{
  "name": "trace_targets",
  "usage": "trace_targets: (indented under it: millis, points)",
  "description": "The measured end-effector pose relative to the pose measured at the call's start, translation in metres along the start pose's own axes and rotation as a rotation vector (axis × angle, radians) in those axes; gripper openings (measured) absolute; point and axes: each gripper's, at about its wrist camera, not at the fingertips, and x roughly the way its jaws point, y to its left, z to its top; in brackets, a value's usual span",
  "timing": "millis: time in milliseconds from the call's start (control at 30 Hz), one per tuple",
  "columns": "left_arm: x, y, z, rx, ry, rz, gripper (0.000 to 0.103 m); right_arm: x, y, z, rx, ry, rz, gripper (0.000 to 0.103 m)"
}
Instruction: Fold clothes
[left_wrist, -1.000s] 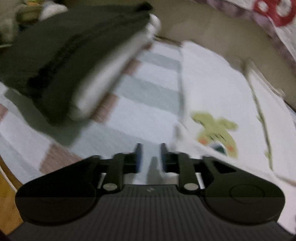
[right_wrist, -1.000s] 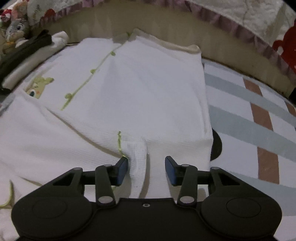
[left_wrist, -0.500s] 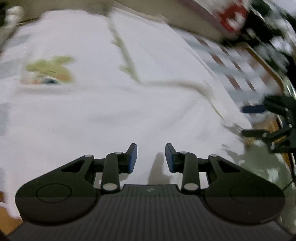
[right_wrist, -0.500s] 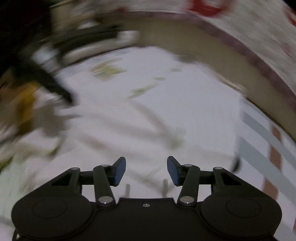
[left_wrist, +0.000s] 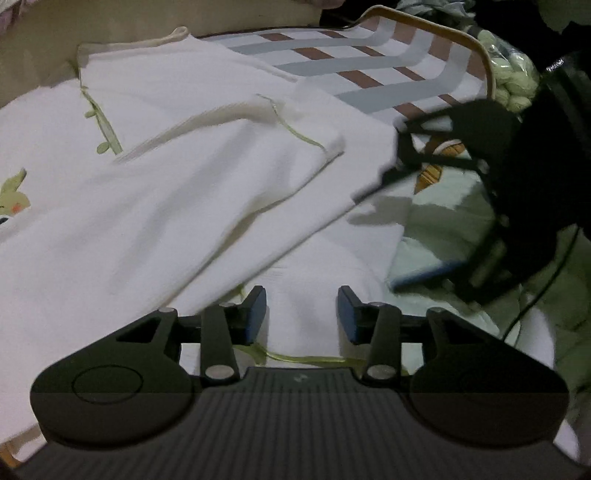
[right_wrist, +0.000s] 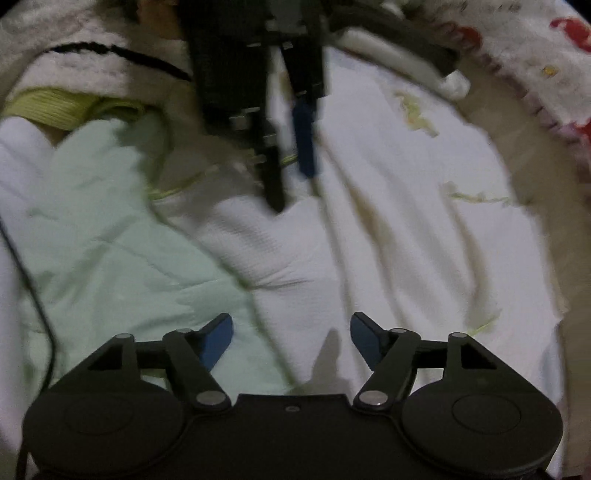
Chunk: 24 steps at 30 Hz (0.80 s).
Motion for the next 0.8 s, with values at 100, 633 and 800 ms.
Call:
trace_targets:
  millis: [100,633,800]
  points:
    - [-0.003,-0.009,0.002,0.064,-0.059,0.061,0.048,0.005,-0.007,0.001,-0.009,0.003,-0.103,0.073]
    - [0.005,-0.071,-0.013,0.44,-0.099,0.14,0.06,0.018,-0.067,0.008,0.281,0.011,-0.241,0.071]
    - [0.025,-0.051,-0.008,0.385,-0.024,0.241,0.043,0.022,-0.061,0.006,0.21,0.012,-0.209,0.071]
